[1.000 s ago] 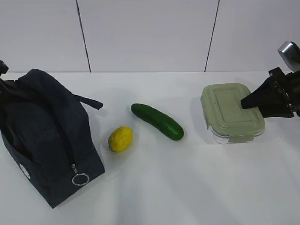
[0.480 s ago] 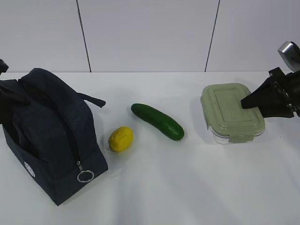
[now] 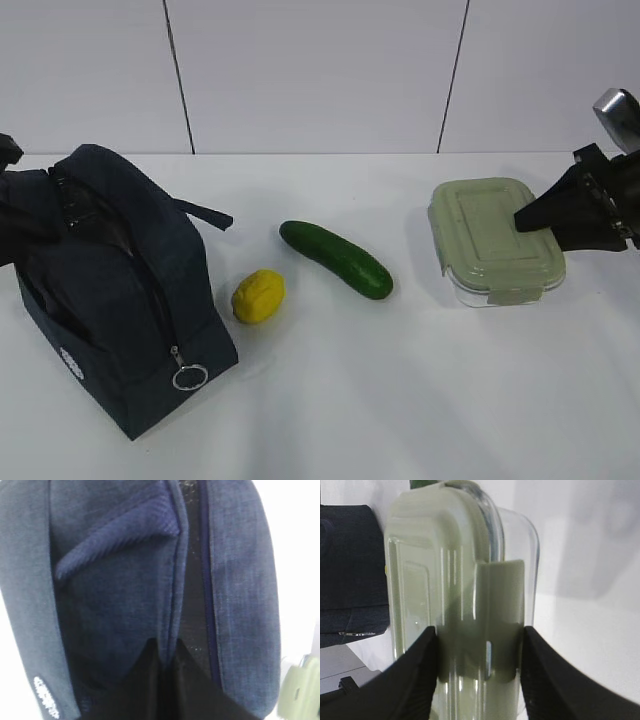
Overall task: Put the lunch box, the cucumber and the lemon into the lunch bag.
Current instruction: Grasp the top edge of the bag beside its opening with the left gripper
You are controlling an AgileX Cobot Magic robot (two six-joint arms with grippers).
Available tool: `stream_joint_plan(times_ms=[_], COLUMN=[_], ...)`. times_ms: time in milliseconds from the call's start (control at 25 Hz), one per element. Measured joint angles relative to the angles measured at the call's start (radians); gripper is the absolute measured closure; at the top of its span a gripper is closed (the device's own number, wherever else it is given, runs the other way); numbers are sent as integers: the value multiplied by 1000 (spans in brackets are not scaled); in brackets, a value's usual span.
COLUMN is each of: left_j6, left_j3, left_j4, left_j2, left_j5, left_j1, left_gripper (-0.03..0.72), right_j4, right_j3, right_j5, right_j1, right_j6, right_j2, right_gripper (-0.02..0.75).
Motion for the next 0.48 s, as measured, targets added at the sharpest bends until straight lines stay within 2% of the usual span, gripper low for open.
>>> stream_joint_plan(times_ms=[120, 480], left_j6=[0, 0], left_j3=[-2, -4], left_j4=[42, 109], left_j2=[0, 0], left_j5=[26, 71], left_j1=[0, 0], left_gripper=[692, 694], right_j4=[0, -1], right_j3=[0, 0], right_j5=[0, 0], right_j1=[0, 2], right_j6=[4, 45], right_j2=[0, -52], right_gripper=[374, 374])
